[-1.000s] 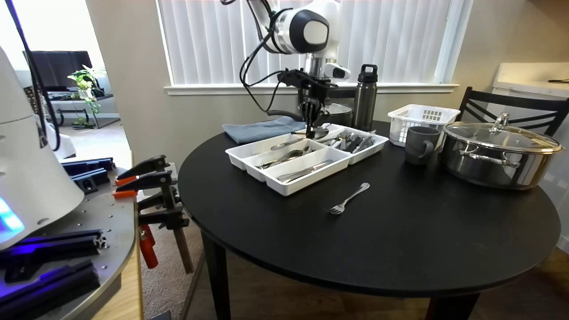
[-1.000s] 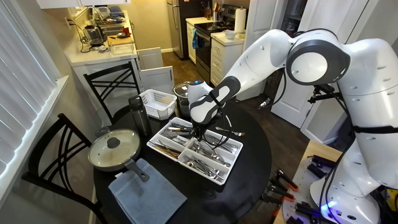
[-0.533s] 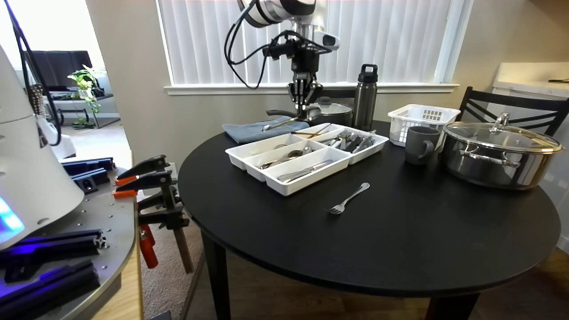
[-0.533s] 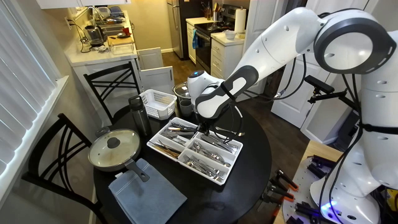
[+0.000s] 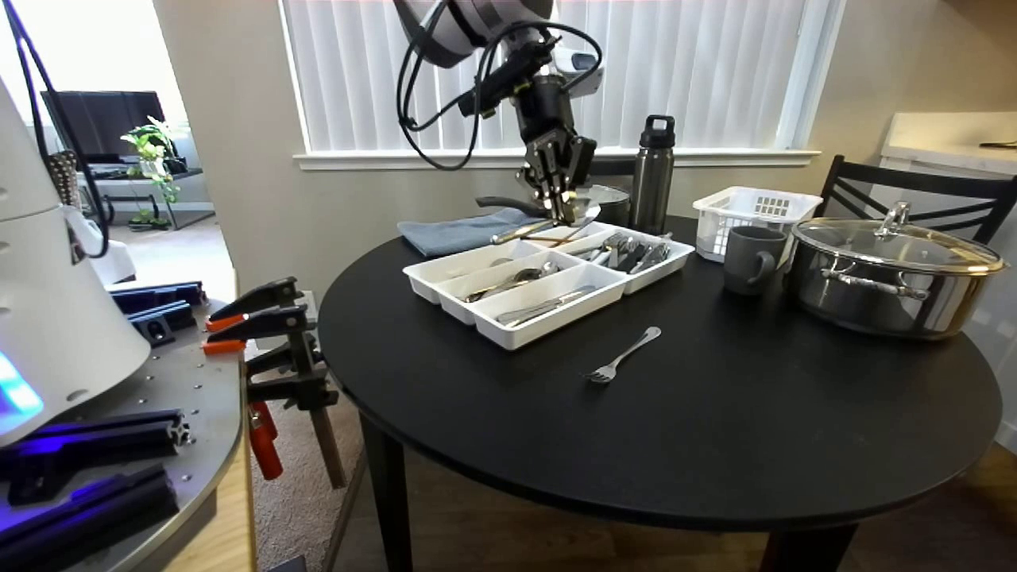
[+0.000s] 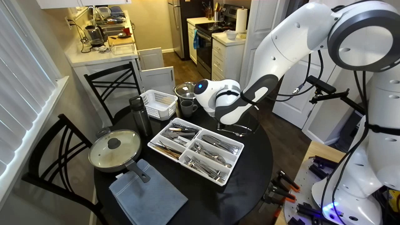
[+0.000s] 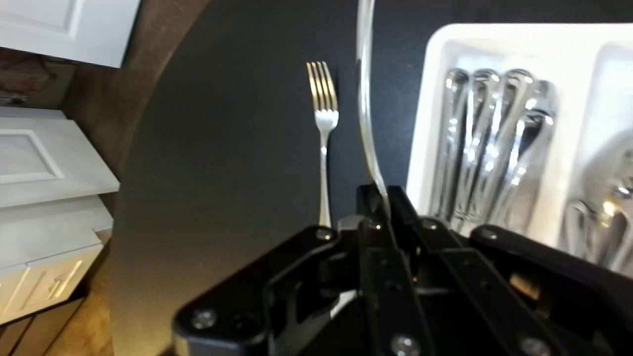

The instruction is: Remove one fork, spoon and knife from the rack

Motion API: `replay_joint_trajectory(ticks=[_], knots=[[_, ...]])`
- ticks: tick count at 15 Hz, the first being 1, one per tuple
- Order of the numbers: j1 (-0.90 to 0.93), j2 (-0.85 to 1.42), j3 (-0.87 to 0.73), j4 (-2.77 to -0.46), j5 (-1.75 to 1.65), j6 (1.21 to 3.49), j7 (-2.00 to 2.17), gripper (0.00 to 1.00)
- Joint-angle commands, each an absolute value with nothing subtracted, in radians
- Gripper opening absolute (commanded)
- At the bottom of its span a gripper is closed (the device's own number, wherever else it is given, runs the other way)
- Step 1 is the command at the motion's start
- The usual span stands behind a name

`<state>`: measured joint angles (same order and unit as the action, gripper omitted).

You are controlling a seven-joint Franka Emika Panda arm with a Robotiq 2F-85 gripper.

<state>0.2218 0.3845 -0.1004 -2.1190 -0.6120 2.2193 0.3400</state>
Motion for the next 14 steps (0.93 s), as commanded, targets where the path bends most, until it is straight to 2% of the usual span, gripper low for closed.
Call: replay_joint_trajectory(ticks=[1,7,14], knots=[[0.214,0.467,-0.146,-2.151,-0.815,2.258,0.49,0.02],[0.184,0.634,-0.174,-2.114,-1.078,2.275,0.736,0.02],[0.122,0.739,-0.145,-1.98,-1.137,2.274,0.812,0.02]])
